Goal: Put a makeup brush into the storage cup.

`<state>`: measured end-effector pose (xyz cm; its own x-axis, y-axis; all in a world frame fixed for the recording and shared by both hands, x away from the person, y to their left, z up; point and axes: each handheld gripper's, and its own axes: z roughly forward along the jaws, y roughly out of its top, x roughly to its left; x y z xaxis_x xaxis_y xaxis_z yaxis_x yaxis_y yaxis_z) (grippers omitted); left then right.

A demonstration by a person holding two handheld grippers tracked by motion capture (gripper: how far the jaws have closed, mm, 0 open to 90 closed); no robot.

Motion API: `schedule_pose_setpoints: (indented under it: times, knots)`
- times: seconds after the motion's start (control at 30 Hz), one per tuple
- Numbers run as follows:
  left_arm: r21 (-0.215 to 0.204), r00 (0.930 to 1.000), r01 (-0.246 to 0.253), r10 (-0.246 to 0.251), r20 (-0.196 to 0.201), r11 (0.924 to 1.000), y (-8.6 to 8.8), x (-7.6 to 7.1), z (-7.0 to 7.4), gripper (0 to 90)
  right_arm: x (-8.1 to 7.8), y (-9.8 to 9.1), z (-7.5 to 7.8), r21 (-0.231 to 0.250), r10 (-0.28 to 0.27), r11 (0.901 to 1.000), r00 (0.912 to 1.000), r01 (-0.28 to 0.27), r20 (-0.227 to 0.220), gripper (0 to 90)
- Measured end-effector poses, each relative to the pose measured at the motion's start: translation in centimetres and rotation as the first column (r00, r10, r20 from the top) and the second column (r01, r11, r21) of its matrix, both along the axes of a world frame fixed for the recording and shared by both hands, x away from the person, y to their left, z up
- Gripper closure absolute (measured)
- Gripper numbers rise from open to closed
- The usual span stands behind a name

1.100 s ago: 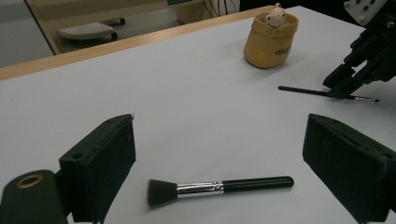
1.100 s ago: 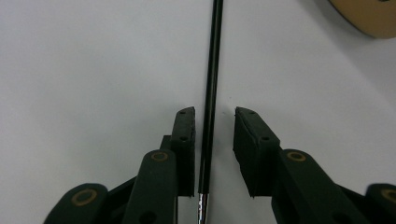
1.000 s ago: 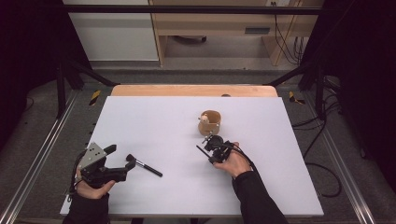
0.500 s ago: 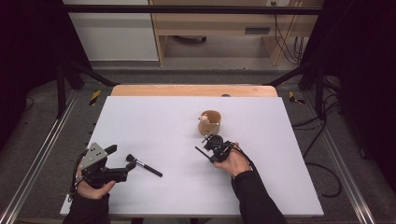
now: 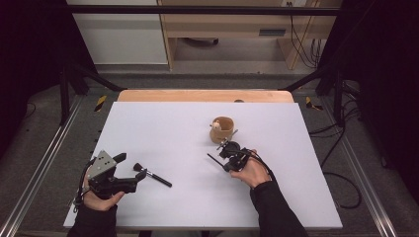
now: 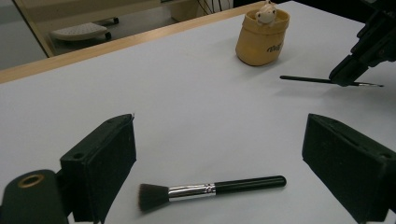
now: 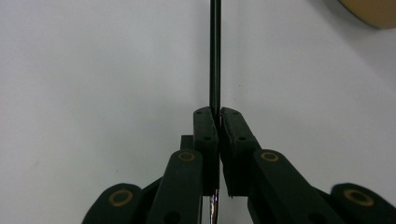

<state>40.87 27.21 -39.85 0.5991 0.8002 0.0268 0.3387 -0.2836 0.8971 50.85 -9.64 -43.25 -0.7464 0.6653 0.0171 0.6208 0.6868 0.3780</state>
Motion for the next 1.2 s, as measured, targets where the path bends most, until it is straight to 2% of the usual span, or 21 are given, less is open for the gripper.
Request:
schedule_pose_setpoints:
  times: [0.13,0.27,0.33,0.43,0.53,0.67,0.8,0.83,1.03,1.2]
  knots:
    - [0.01,0.9999,0.012,-0.012,0.004,0.9999,-0.4,0.1,0.2,9.0,-0.5,-0.7,1.2,0.039,0.012,0.9992,0.9999,-0.012,0.005,85.8]
    - [0.016,0.9996,0.026,-0.026,0.005,0.9995,-0.7,0.1,0.4,9.1,-1.3,-1.3,2.5,0.083,0.049,0.9953,0.9985,-0.051,0.026,85.9]
    - [0.017,0.9995,0.03,-0.03,0.009,0.9994,-0.8,0.1,0.5,9.1,-1.5,-1.5,2.8,0.089,0.057,0.9943,0.9979,-0.059,0.03,85.8]
    - [0.026,0.9989,0.042,-0.043,0.02,0.9988,-1.2,0.1,0.9,9.2,-2.2,-2.2,3.9,0.126,0.074,0.9889,0.9962,-0.079,0.045,85.8]
    - [0.029,0.9982,0.051,-0.052,0.029,0.9983,-1.5,0.1,1.2,9.5,-2.6,-2.5,4.3,0.134,0.082,0.9869,0.9947,-0.089,0.062,85.8]
    - [0.039,0.9971,0.065,-0.066,0.039,0.9971,-2.1,0.1,1.6,9.6,-3.2,-2.8,5.2,0.167,0.105,0.979,0.9916,-0.116,0.075,85.9]
    - [0.064,0.9948,0.087,-0.09,0.047,0.9941,-3.0,0.4,2.2,10.0,-3.7,-2.8,5.5,0.165,0.114,0.978,0.9898,-0.127,0.085,85.8]
    - [0.085,0.9935,0.097,-0.101,0.052,0.9917,-3.5,0.5,2.5,10.0,-3.9,-2.8,5.7,0.166,0.127,0.976,0.9878,-0.141,0.09,85.9]
    - [0.11,0.9896,0.124,-0.131,0.06,0.9862,-4.5,0.7,3.2,10.3,-4.4,-2.6,6.2,0.183,0.153,0.9687,0.9838,-0.168,0.093,85.8]
    - [0.162,0.9843,0.156,-0.167,0.057,0.9744,-5.8,0.7,3.9,10.3,-4.7,-2.0,6.7,0.192,0.197,0.9584,0.9761,-0.211,0.092,85.8]
